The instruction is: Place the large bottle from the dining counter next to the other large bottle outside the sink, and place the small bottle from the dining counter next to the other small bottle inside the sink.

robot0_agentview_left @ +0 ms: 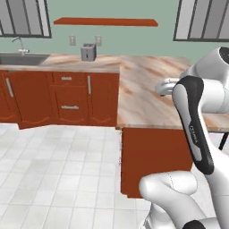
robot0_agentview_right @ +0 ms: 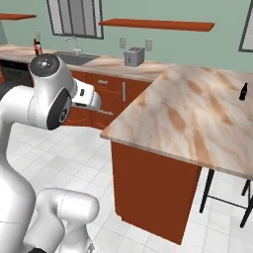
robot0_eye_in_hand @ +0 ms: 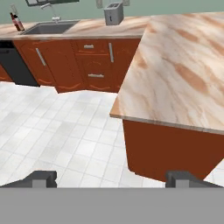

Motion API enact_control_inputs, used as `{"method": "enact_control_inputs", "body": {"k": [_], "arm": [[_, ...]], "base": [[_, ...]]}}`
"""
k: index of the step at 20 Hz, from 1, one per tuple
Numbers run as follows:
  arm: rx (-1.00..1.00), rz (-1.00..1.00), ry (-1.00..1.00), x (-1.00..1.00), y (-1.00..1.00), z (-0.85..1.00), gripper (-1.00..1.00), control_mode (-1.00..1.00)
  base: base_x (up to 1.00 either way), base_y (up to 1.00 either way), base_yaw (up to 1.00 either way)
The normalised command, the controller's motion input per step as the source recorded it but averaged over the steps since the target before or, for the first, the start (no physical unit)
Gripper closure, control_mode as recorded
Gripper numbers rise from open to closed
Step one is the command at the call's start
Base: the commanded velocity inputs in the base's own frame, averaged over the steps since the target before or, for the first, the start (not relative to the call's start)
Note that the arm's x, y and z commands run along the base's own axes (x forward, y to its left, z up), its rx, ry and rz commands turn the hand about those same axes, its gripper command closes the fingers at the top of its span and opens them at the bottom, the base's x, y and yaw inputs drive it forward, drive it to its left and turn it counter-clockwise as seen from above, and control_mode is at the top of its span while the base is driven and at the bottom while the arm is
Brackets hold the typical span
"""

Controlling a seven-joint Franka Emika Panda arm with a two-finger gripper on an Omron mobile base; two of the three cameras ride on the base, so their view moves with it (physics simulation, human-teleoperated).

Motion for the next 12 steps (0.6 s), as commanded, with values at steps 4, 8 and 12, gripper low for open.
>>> {"method": "enact_control_inputs", "body": {"k": [4,8,12], "arm": [[0.00,0.00,0.00,0.00,0.00,0.00,-1.00,1.00],[0.00,0.00,0.00,0.00,0.00,0.00,-1.00,1.00],[0.00,0.00,0.00,0.00,0.00,0.00,-1.00,1.00]], "base": [[-0.29,-0.58,0.16],[-0.13,-0.48,0.18],[-0.01,-0.34,0.21]]}}
